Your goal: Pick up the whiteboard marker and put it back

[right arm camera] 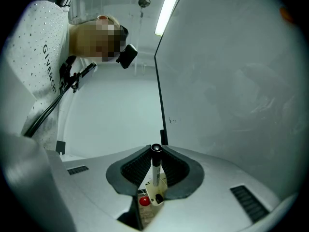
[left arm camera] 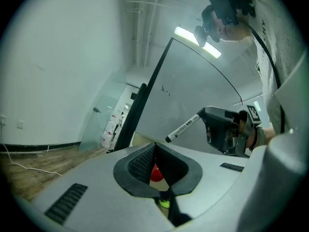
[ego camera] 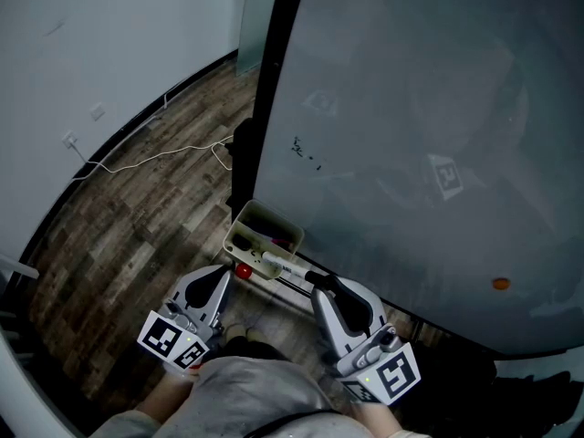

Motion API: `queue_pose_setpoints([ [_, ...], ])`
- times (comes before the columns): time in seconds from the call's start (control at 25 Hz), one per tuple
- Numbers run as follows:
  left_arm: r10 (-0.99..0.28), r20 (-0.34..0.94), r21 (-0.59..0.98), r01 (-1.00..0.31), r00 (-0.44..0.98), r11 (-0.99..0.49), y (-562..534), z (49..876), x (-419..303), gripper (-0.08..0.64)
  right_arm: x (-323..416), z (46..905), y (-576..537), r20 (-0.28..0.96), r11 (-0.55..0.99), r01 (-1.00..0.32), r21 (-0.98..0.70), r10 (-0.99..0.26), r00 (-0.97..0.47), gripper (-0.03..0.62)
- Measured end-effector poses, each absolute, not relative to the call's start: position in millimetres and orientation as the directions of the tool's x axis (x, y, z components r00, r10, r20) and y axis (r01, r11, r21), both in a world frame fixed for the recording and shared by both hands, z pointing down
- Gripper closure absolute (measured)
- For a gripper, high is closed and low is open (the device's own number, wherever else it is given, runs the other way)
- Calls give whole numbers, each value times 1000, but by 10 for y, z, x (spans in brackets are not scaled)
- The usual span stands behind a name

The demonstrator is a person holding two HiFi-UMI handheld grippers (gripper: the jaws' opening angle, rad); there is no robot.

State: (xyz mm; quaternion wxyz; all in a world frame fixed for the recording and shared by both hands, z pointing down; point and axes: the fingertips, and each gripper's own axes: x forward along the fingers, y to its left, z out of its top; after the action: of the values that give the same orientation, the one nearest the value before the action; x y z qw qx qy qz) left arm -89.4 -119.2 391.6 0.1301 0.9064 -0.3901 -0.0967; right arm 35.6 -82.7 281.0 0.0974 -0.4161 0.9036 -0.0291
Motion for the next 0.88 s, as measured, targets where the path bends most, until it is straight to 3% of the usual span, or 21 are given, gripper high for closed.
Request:
queue_pose_setpoints([
  [0.88,-730,-68,306,-682,680,-664,-1183,3914,-893,545,342,2797,-846,-156,658,-740,-138,-753,-640,515],
])
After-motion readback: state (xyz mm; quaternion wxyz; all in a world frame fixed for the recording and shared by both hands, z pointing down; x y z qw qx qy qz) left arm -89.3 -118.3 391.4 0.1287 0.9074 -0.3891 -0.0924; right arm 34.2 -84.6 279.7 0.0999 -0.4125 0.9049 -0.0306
